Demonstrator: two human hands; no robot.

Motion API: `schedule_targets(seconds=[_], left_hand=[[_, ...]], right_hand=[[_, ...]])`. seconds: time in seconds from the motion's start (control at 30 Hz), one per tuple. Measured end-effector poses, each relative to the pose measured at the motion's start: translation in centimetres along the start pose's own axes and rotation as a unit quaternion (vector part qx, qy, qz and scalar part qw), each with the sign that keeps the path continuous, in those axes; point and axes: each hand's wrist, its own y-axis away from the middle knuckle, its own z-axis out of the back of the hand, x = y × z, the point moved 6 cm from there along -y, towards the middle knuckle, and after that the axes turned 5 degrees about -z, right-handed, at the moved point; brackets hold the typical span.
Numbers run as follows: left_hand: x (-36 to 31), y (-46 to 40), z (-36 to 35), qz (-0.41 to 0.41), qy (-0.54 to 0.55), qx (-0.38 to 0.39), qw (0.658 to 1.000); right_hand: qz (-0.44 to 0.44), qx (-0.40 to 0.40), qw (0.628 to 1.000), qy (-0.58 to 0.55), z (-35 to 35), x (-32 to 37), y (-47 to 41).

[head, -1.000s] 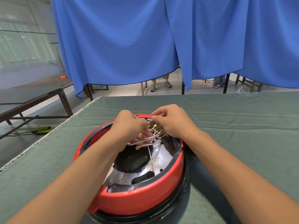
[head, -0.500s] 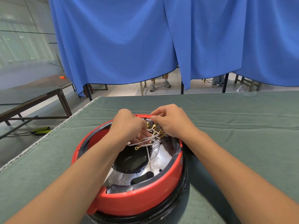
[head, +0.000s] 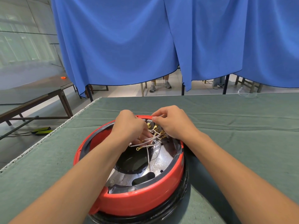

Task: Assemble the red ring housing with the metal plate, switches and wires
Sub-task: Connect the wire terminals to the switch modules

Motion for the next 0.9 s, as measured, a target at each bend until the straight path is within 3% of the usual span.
schedule_targets(seconds=[0.4, 0.9], left_hand=[[0.37, -0.35, -0.18, -0.045, -0.017, -0.016, 0.999], [-0.44, -0.17, -0.11, -0.113, -0.170, -0.076, 0.976]], right_hand=[[-0.002, 0.002, 1.000, -0.007, -0.02, -0.13, -0.01], [0.020, 0.019, 0.998, 0.056, 0.02, 0.45, 0.23]])
